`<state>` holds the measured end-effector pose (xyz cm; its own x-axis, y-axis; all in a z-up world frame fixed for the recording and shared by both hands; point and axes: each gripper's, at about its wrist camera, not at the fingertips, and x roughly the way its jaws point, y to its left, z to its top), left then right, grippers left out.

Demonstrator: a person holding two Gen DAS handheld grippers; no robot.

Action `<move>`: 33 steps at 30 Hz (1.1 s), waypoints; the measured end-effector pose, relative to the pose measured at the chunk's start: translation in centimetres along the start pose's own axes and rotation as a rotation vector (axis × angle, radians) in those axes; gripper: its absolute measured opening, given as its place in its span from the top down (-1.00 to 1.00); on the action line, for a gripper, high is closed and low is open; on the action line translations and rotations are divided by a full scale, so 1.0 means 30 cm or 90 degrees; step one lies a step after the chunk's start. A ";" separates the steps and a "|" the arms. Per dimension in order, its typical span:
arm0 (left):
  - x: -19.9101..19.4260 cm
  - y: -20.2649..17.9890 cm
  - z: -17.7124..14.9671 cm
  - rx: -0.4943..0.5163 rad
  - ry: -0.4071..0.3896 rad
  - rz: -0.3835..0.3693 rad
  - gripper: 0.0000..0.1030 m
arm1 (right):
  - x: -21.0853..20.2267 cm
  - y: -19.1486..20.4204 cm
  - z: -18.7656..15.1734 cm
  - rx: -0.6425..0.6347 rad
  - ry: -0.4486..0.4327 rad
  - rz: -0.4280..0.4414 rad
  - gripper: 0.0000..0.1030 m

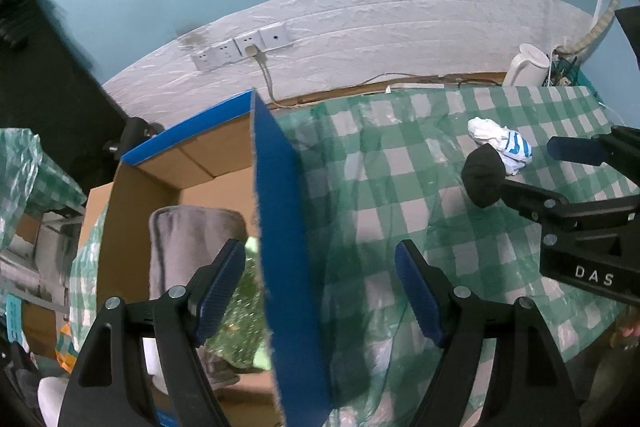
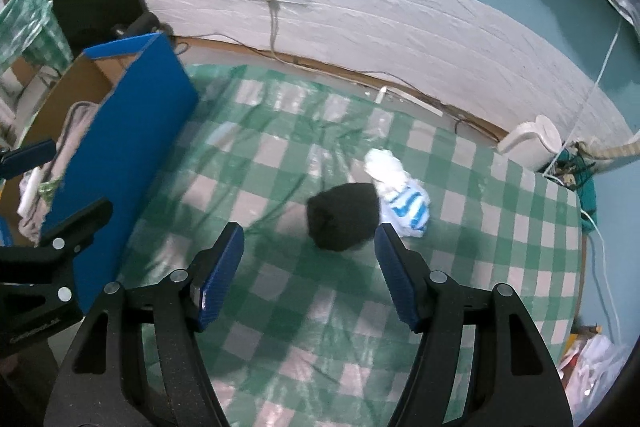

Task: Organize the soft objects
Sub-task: 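Move both tools back toward the black sock and striped cloth, then grasp the white-and-blue striped cloth bundle with the right gripper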

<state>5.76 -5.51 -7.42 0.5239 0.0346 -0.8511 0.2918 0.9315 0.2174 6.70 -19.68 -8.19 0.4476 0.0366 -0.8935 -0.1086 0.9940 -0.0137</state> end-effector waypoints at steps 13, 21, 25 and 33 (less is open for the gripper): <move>0.116 -0.126 0.100 0.042 0.012 -0.004 -0.53 | 0.143 -0.189 0.044 0.057 0.031 -0.008 -0.30; 0.242 -0.171 0.179 0.043 0.033 -0.029 -0.53 | 0.245 -0.260 0.084 0.076 0.035 -0.005 -0.30; 0.289 -0.196 0.204 0.042 0.041 -0.039 -0.53 | 0.281 -0.277 0.108 0.078 0.023 -0.009 -0.30; 0.338 -0.240 0.249 0.038 0.049 -0.060 -0.53 | 0.359 -0.287 0.112 0.069 0.046 -0.026 -0.30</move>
<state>14.95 -14.58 -14.06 0.4298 -0.0221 -0.9027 0.3856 0.9084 0.1613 15.44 -27.50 -16.18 0.3848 -0.0076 -0.9230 0.0065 1.0000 -0.0055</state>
